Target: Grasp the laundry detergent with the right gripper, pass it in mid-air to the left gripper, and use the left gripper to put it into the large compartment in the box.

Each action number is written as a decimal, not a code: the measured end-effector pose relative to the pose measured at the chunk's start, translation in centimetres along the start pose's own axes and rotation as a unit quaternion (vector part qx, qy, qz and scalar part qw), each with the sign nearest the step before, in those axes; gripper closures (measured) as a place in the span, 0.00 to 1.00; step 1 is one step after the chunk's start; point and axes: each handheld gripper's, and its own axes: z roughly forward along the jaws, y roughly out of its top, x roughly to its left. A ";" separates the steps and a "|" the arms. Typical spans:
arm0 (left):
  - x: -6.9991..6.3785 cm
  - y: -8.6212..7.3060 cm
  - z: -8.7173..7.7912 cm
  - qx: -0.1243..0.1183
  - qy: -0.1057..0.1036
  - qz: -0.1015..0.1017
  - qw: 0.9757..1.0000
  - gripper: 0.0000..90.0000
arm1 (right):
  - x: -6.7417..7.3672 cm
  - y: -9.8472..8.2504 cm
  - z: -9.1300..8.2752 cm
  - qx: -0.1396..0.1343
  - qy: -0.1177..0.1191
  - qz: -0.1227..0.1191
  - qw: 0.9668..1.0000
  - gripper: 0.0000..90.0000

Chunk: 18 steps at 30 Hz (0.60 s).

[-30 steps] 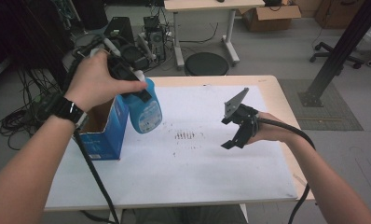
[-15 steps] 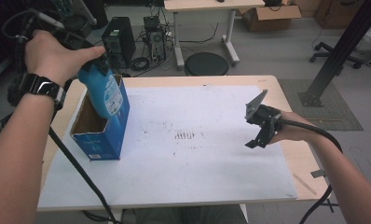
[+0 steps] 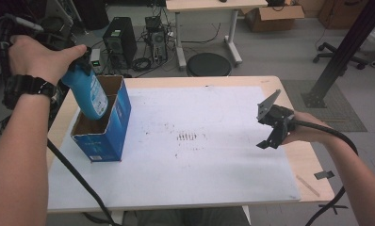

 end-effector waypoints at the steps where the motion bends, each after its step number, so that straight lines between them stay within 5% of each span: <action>1: 0.1 -0.1 0.3 0.001 0.001 -0.001 1.000 0.42 | 0.0 -0.1 0.0 0.000 0.000 0.000 1.000 0.08; 18: 0.4 -2.7 8.0 0.045 0.009 0.003 0.999 0.42 | 0.1 -0.4 0.5 0.008 0.002 0.000 1.000 0.08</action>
